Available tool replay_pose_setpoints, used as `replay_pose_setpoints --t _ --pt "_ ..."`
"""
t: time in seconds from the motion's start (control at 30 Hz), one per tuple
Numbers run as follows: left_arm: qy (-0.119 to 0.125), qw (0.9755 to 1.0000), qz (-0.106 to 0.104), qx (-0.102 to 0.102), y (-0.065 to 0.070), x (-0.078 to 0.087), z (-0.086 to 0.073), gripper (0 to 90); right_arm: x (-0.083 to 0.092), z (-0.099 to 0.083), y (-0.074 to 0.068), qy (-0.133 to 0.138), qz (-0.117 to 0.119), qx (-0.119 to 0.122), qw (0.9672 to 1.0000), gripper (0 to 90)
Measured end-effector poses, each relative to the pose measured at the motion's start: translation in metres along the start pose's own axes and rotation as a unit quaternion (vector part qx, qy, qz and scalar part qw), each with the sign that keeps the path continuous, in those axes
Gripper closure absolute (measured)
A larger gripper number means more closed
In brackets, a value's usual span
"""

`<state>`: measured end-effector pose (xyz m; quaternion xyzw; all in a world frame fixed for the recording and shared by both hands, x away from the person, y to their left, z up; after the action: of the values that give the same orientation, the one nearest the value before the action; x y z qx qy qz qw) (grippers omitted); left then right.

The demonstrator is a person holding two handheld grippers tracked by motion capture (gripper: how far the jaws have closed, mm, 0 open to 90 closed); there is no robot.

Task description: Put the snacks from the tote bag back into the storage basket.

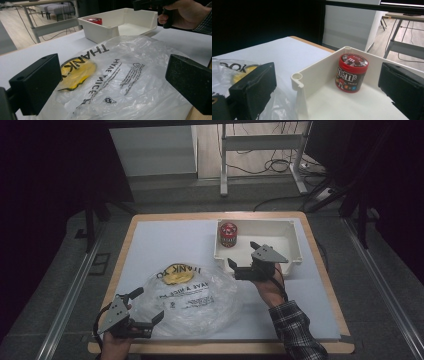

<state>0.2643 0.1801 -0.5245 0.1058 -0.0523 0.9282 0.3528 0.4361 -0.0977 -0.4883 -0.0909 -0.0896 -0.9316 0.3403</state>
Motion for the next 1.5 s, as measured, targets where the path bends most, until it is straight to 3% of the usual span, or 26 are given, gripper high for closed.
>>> replay_pose_setpoints --t 0.47,0.77,1.5 --pt "0.002 1.0000 0.000 0.001 0.000 0.000 0.000 0.4 0.024 -0.007 -0.007 0.007 0.015 0.000 0.9999 0.7" --pt "0.003 1.0000 0.000 0.002 0.000 0.000 0.001 0.4 0.043 -0.004 -0.014 0.019 0.026 -0.012 0.9994 0.5" --pt "0.004 1.0000 0.000 0.004 0.000 0.001 0.001 0.4 0.094 -0.023 -0.003 0.009 0.016 -0.023 0.9996 0.4"
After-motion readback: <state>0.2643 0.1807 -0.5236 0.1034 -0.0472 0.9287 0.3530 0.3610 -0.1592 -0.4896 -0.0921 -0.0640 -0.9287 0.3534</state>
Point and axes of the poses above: each handheld gripper's, and its own axes: x roughly backward along the jaws, z roughly out of its top, y roughly to its right, the point moved 9 cm from there along -x, roughly forward along the jaws, and after that the axes turned 1 degree about -z, right-handed, at the moved point
